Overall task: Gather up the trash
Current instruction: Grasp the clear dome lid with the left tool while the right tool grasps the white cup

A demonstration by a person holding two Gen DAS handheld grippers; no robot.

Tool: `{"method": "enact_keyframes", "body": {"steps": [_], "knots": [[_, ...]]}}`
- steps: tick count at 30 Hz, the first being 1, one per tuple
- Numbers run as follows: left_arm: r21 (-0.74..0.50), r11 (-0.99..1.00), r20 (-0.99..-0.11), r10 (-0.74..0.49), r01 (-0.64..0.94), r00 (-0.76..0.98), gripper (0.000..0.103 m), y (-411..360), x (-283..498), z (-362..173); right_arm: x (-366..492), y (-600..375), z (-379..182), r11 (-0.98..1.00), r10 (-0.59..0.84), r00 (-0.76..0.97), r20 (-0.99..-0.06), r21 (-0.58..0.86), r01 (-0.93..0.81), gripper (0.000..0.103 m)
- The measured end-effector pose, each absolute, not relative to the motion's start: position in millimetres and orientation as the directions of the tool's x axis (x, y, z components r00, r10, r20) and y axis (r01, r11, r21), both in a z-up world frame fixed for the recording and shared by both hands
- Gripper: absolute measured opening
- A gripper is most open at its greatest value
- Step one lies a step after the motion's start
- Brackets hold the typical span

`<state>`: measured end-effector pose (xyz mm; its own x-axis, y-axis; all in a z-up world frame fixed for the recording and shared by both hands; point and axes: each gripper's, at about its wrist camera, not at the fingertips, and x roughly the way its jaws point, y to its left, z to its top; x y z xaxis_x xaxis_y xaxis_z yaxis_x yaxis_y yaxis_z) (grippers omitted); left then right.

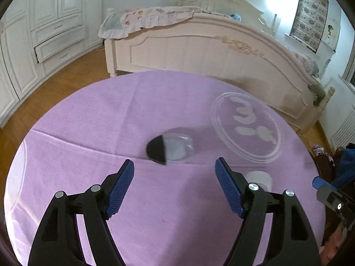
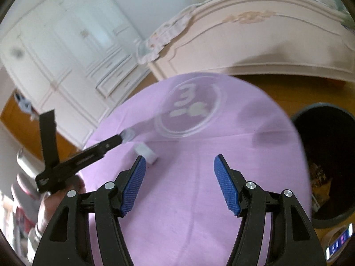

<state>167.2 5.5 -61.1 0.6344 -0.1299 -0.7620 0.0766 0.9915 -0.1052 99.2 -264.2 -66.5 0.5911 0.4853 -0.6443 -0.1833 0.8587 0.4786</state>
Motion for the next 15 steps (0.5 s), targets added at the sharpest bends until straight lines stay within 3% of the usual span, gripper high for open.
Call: {"method": "enact_keyframes", "body": {"steps": [9,14,15], "knots": [[-0.094,0.992,-0.783,-0.126,0.085,0.609,0.073,11,189,-75,133,-210,-69,0.881,0.472,0.544,-0.694,0.377,-0.284,0.064],[-0.054,0.994,-0.775,-0.104,0.098,0.623,0.064,5,183,-76,146,-184,-77,0.901,0.422,0.531,-0.735,0.274,-0.336,0.064],[-0.051,0.994,-0.775,-0.101,0.097,0.624,0.062,6,183,-77,148,-180,-78,0.902,0.415,0.528,-0.741,0.258,-0.347,0.057]]}}
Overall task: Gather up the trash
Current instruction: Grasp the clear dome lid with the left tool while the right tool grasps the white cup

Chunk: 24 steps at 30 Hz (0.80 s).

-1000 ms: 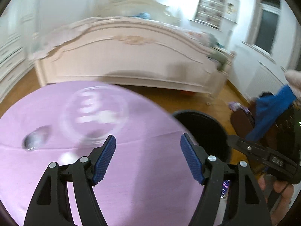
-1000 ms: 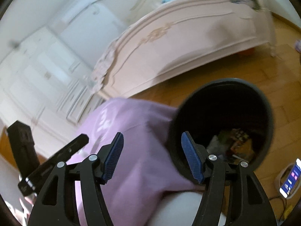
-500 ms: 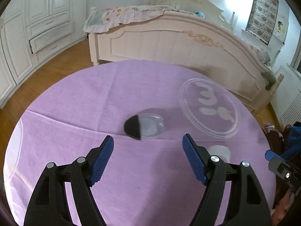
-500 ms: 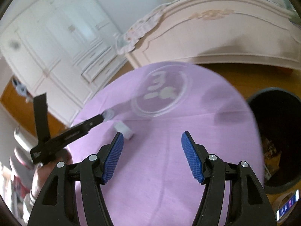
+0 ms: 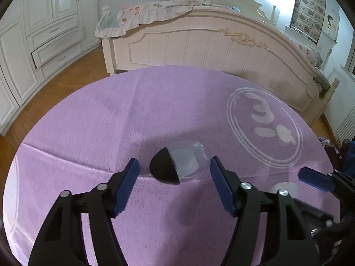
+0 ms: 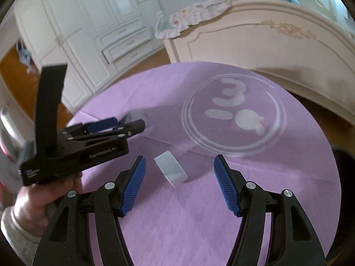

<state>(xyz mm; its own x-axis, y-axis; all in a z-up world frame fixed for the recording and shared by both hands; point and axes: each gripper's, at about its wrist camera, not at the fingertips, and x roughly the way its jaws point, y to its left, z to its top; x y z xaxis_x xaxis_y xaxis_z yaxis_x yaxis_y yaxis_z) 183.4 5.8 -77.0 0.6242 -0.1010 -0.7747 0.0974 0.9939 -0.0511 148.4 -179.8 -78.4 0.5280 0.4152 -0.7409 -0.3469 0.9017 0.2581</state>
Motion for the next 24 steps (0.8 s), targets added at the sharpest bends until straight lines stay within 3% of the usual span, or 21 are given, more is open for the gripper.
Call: {"method": "enact_keyframes", "body": {"steps": [2,8,20,24], "knots": [[-0.059,0.994,-0.772,-0.106,0.095,0.627,0.054,10,186,-77,153,-174,-83,0.903,0.403,0.516,-0.756,0.237,-0.359,0.049],[-0.074,0.992,-0.769,-0.124,0.104,0.628,0.053,11,189,-77,154,-176,-91,0.891,0.429,0.482,-0.764,0.271,-0.364,0.027],[-0.132,0.968,-0.709,-0.243,0.214,0.662,0.053,-20,165,-50,128,-240,-79,0.875,0.482,0.554,-0.679,0.409,-0.259,0.013],[-0.14,0.956,-0.694,-0.281,0.258,0.663,0.053,-41,161,-40,127,-257,-82,0.867,0.493,0.544,-0.679,0.433,-0.247,0.014]]}}
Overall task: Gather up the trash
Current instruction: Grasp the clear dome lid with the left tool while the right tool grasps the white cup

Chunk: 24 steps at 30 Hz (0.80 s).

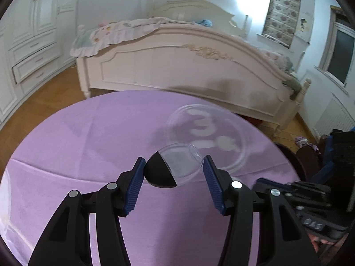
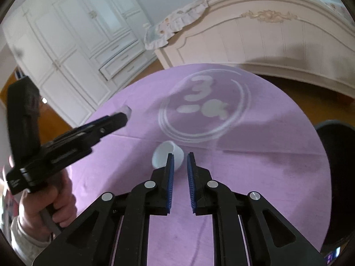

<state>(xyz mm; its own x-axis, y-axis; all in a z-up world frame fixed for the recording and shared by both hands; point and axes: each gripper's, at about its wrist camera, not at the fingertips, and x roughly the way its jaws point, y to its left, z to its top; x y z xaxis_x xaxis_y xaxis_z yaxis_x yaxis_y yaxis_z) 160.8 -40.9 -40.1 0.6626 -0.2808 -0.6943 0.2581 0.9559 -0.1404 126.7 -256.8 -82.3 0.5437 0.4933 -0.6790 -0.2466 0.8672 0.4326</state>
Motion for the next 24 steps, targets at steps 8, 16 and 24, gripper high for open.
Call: {"method": "enact_keyframes", "body": {"steps": [8,16,24], "knots": [[-0.145,0.963,-0.715,-0.261,0.228,0.649,0.053,-45,154,-48,147,-239,-85,0.882,0.472,0.521,-0.711,0.379,-0.281,0.066],[-0.131,0.972,-0.715,-0.228,0.193,0.661,0.053,-29,145,-41,156,-208,-86,0.912,0.382,0.501,-0.777,0.229,-0.341,0.039],[-0.125,0.956,-0.69,-0.276,0.266,0.669,0.053,-58,138,-25,130,-291,-69,0.865,0.473,0.615,-0.631,0.465,-0.19,0.039]]}}
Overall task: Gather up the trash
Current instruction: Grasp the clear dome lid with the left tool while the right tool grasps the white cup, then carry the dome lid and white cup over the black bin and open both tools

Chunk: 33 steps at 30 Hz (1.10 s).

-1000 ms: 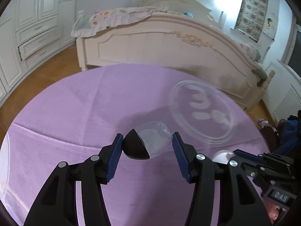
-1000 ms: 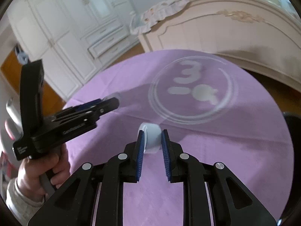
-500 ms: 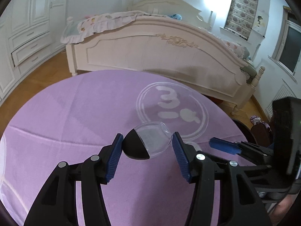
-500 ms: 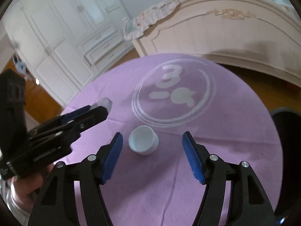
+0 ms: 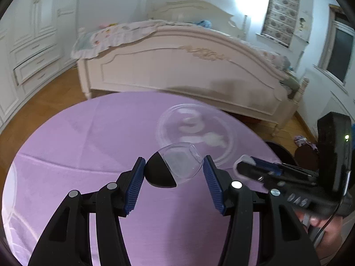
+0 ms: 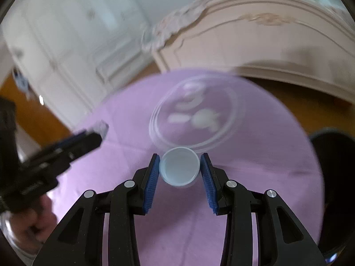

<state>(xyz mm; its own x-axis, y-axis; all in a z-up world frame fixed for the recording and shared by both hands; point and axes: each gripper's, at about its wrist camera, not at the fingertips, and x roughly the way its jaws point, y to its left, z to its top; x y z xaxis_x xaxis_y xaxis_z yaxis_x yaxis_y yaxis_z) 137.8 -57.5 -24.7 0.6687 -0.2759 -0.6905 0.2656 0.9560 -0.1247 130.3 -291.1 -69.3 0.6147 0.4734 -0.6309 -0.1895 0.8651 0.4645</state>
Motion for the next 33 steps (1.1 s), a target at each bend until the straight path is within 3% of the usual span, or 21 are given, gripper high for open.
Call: {"method": "enact_keyframes", "body": {"steps": [7,16,33], "knots": [[-0.115,0.893,-0.659,-0.396,0.435,0.639,0.053,-141,129,-12,91,-393,-57,0.833,0.375,0.749,-0.546,0.552,-0.015,0.039],[-0.111,0.771,-0.672,-0.523,0.627,0.524,0.053,-256,108,-33,60,-491,-80,0.787,0.256,0.795,-0.55,0.597,0.159,0.039],[-0.082,0.722,-0.734,-0.51,0.687,0.448,0.055,-322,106,-66,50,-546,-147,0.725,0.219,0.757,-0.616,0.622,0.296,0.041]]}}
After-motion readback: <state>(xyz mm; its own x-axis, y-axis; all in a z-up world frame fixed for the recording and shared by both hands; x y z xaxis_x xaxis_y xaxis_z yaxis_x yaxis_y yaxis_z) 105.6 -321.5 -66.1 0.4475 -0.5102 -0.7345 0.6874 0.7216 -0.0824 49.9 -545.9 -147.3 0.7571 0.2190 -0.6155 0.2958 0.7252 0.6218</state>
